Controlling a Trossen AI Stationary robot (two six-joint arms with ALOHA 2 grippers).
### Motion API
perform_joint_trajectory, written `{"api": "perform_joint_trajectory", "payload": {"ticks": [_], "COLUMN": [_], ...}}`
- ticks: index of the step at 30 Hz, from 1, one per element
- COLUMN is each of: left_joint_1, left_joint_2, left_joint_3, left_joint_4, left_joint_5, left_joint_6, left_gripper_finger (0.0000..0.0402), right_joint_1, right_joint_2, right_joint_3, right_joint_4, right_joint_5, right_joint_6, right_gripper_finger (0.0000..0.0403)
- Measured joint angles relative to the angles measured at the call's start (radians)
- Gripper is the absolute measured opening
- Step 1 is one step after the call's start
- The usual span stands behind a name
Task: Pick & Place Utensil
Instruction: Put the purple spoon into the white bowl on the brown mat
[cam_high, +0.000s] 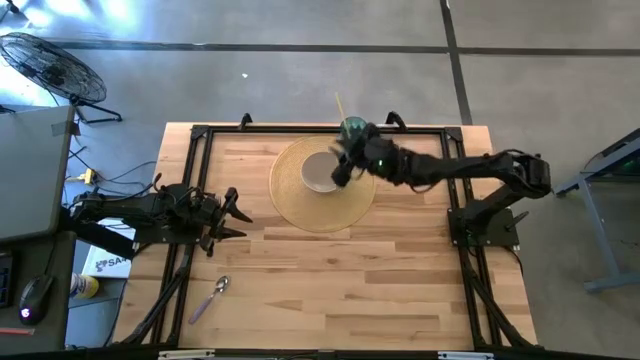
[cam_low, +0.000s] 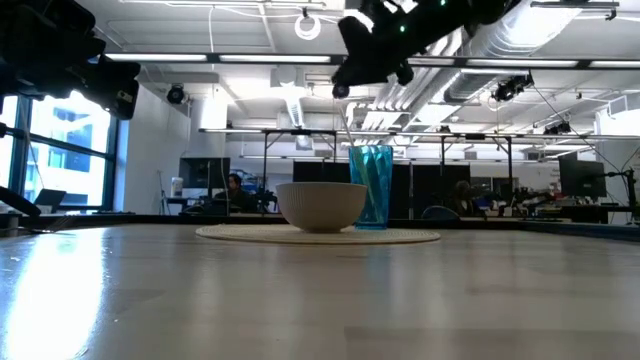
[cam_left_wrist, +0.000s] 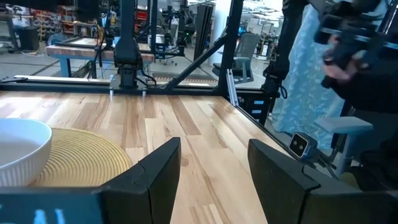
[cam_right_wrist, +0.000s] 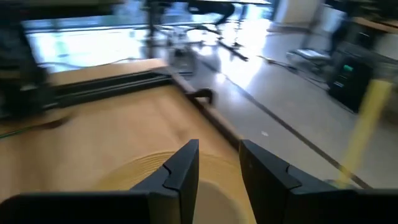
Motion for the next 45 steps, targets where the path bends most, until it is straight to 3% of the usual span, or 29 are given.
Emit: {"api": "perform_joint_trajectory", "payload": {"ticks": [7, 15, 31, 34, 40, 42, 45], "left_joint_1": [0.000, 0.000, 0.000, 0.000, -0.023, -0.060, -0.133], "left_joint_2": [0.000, 0.000, 0.000, 0.000, 0.000, 0.000, 0.000], "left_joint_3": [0.000, 0.000, 0.000, 0.000, 0.000, 0.000, 0.000], "left_joint_4": [0.000, 0.000, 0.039, 0.091, 0.218, 0.282, 0.317], "left_joint_5": [0.000, 0.000, 0.003, 0.060, 0.318, 0.321, 0.247], "left_joint_6": [0.000, 0.000, -0.009, -0.099, -0.127, -0.138, -0.141], "left_gripper_finger": [0.0186, 0.0186, 0.0186, 0.0186, 0.0186, 0.0186, 0.0186], "right_joint_1": [0.198, 0.353, 0.505, 0.527, 0.555, 0.561, 0.563], "right_joint_2": [0.000, 0.001, 0.001, 0.001, 0.001, 0.001, 0.001], "right_joint_3": [0.000, 0.000, 0.000, 0.000, 0.000, 0.000, 0.000], "right_joint_4": [-0.040, -0.110, -0.114, -0.127, -0.132, -0.132, -0.131], "right_joint_5": [-0.028, -0.233, -0.174, -0.174, -0.129, -0.099, -0.081], "right_joint_6": [-0.008, -0.007, 0.024, 0.050, 0.063, 0.064, 0.064], "right_gripper_finger": [0.0110, 0.0110, 0.0110, 0.0110, 0.0110, 0.0110, 0.0110]}}
